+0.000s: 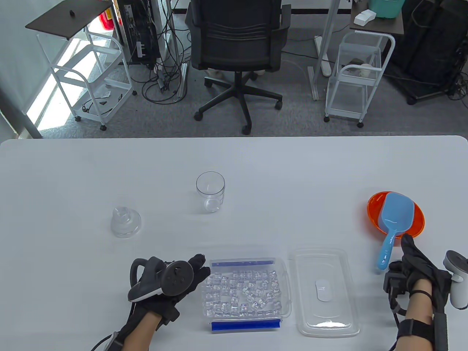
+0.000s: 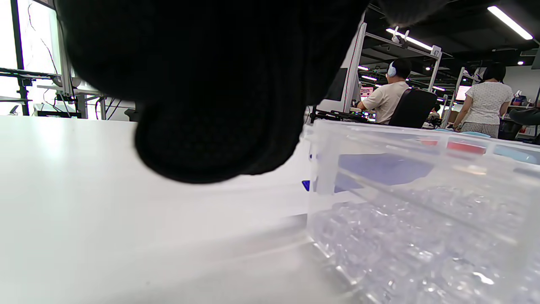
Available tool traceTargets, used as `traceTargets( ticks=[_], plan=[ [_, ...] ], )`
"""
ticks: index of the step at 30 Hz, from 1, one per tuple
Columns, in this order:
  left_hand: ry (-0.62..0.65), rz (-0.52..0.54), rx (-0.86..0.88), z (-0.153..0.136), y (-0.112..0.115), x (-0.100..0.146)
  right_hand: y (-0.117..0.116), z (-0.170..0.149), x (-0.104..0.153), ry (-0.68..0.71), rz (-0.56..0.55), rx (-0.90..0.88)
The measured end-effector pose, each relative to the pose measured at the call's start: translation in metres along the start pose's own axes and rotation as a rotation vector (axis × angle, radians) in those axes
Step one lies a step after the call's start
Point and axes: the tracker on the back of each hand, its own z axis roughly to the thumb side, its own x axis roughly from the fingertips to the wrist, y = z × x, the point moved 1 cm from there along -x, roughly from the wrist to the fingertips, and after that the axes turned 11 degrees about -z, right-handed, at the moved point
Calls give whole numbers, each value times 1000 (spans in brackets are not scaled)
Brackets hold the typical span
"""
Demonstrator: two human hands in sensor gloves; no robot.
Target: Shake ice in a plastic shaker with both hands
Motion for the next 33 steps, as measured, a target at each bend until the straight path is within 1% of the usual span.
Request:
traceTargets(
  ticks=[4, 7, 10, 13, 16, 19, 27, 30, 33],
  plan=[
    [-4, -2, 1, 0, 0, 0, -8, 8, 0, 10, -52, 141],
    [-4, -10, -4, 1, 1, -1, -18, 18, 2, 32, -95, 260],
    [-6, -18, -10, 1, 1, -1, -30, 25, 6, 52, -105, 345],
    [-9, -22, -9, 0, 1, -1, -36, 29, 7, 56, -129, 390],
    [-10, -22, -1, -1, 1, -1, -39, 30, 7, 51, -195, 444],
    [-10, -23, 1, -1, 1, -1, -41, 29, 8, 51, -224, 475],
    [-14, -43, -13, -1, 3, -2, -44, 29, 12, 86, -283, 513],
    [-14, -45, -10, -2, 4, -2, -42, 30, 18, 129, -285, 442],
    [-8, -48, -13, -1, 4, -3, -34, 34, 31, 206, -308, 314]
  ],
)
